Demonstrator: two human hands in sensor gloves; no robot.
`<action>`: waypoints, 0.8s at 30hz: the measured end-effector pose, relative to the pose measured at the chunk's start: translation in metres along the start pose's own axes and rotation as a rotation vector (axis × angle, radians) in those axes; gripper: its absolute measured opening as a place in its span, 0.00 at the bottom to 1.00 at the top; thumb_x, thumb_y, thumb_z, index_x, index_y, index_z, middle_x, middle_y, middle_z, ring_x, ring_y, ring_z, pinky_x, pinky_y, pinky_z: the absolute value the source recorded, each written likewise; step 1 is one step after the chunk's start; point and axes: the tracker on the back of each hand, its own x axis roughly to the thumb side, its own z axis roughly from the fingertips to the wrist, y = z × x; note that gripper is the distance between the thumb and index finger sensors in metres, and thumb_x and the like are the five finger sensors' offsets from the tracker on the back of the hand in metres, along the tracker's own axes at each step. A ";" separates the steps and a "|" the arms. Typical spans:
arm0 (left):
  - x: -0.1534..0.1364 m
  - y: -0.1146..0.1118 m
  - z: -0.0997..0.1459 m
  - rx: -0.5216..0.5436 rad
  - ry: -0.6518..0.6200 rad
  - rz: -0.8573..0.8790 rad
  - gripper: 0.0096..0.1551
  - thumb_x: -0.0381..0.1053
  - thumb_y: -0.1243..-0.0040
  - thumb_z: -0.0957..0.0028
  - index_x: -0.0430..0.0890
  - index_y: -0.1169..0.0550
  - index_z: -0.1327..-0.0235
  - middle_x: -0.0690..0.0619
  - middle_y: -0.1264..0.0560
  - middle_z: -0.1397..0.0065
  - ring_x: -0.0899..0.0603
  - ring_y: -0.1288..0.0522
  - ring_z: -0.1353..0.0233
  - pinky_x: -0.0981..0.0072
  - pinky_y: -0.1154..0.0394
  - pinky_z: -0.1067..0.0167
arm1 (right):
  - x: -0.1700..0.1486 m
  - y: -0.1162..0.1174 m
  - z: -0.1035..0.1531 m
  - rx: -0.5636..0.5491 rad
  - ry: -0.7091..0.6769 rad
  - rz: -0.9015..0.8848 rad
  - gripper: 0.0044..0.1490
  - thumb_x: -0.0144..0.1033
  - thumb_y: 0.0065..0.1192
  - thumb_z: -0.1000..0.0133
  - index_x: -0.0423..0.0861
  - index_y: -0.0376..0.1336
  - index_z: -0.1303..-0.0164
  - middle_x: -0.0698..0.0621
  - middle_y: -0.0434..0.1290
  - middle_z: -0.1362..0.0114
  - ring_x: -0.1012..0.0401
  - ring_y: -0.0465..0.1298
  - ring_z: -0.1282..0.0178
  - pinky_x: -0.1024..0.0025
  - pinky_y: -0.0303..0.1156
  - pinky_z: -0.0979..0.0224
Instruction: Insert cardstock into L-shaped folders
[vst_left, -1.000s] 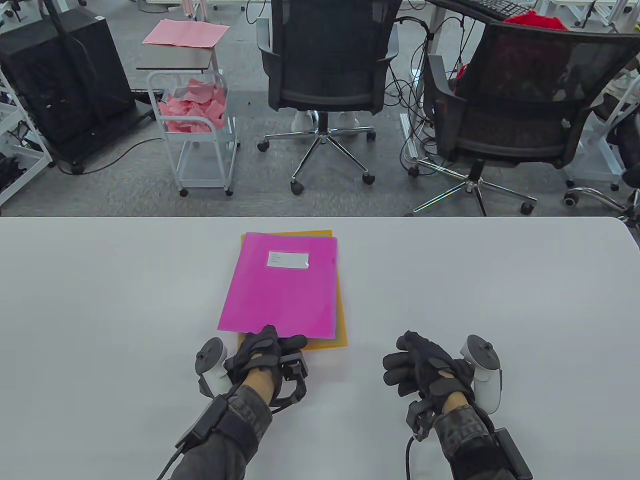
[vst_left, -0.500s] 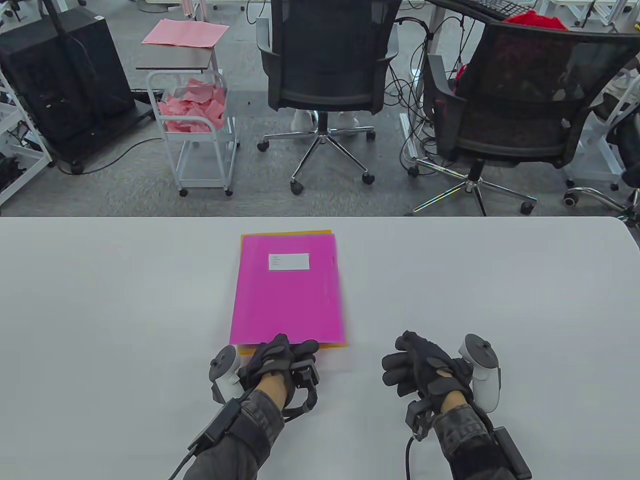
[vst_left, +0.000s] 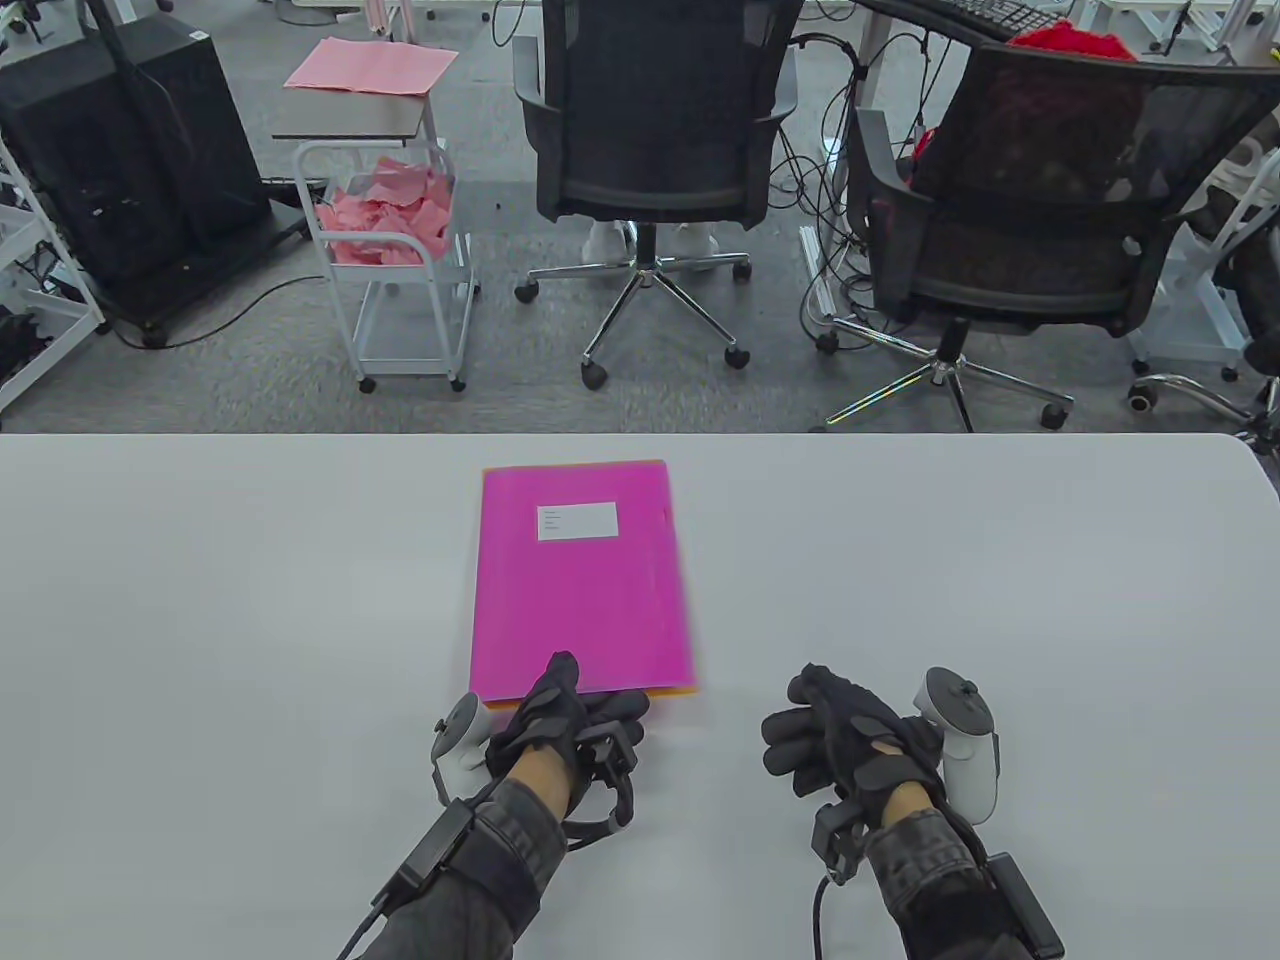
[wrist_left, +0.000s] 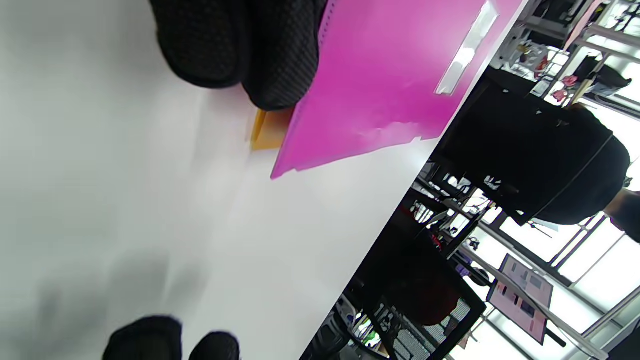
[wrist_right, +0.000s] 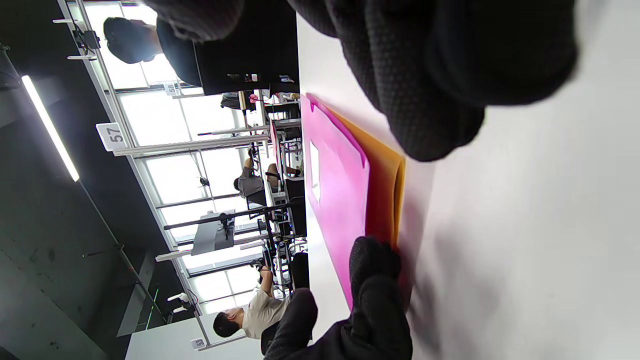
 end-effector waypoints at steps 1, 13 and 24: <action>0.001 -0.001 0.002 -0.018 0.012 -0.001 0.62 0.71 0.58 0.46 0.31 0.74 0.41 0.32 0.43 0.27 0.38 0.18 0.32 0.51 0.20 0.39 | 0.000 0.000 0.000 0.002 -0.001 0.000 0.43 0.57 0.48 0.42 0.31 0.48 0.36 0.31 0.72 0.42 0.47 0.80 0.55 0.64 0.80 0.60; 0.043 0.034 0.032 -0.094 -0.275 -0.239 0.60 0.74 0.55 0.47 0.43 0.71 0.32 0.36 0.48 0.22 0.33 0.24 0.29 0.44 0.25 0.37 | 0.003 0.008 -0.002 0.026 -0.026 0.092 0.44 0.56 0.50 0.43 0.31 0.49 0.37 0.29 0.71 0.42 0.45 0.80 0.55 0.61 0.79 0.60; 0.110 0.107 0.082 0.206 -0.645 -1.318 0.70 0.92 0.54 0.62 0.52 0.61 0.21 0.37 0.56 0.16 0.22 0.42 0.18 0.23 0.37 0.35 | 0.031 0.017 0.012 -0.259 -0.127 0.813 0.62 0.73 0.58 0.55 0.47 0.37 0.27 0.31 0.46 0.21 0.34 0.55 0.27 0.33 0.61 0.35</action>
